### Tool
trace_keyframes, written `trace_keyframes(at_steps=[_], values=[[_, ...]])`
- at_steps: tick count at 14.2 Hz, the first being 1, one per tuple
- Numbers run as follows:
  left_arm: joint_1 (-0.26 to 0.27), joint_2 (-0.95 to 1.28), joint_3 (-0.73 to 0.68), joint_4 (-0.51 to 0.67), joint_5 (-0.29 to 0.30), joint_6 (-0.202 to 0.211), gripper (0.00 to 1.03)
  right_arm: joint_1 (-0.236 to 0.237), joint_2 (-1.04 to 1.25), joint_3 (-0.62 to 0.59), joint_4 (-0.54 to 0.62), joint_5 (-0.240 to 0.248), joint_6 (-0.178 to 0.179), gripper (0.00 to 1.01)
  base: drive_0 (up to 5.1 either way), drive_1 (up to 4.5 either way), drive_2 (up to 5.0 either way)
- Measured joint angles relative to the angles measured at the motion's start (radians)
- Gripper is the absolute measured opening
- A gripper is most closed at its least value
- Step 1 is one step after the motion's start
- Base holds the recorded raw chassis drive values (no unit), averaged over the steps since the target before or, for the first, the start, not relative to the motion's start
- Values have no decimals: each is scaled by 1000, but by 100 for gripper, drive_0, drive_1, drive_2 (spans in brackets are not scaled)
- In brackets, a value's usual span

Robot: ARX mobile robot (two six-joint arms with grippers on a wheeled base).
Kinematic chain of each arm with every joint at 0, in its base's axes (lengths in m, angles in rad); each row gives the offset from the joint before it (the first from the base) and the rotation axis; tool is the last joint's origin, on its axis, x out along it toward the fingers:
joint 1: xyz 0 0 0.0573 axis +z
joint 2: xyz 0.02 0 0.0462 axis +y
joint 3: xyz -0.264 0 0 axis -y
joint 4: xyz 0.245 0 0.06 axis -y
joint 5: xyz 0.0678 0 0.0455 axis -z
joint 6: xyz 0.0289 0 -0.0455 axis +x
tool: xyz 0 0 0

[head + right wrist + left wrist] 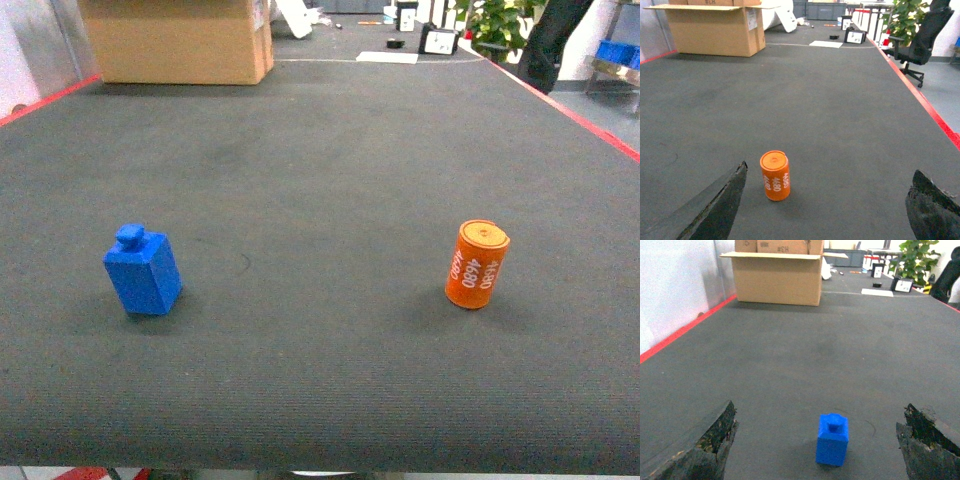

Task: Sort blue parts and orange caps into right shelf containers

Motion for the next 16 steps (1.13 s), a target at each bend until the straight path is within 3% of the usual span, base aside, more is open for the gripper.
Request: trace_keyframes(at_steps=[2, 7, 11, 16], values=[[-18, 254, 68, 104, 32, 8, 98, 27, 343, 121, 172, 20, 0, 98, 0, 0, 0], [-21, 707, 201, 259, 63, -4, 98, 96, 893, 360, 296, 60, -17, 98, 0, 0, 0], [-20, 834, 261, 298, 69, -18, 98, 109, 1044, 447, 333, 98, -11, 98, 0, 0, 0], [2, 954, 317, 314, 87, -20, 98, 118, 1160, 525, 342, 111, 5, 98, 0, 0, 0]])
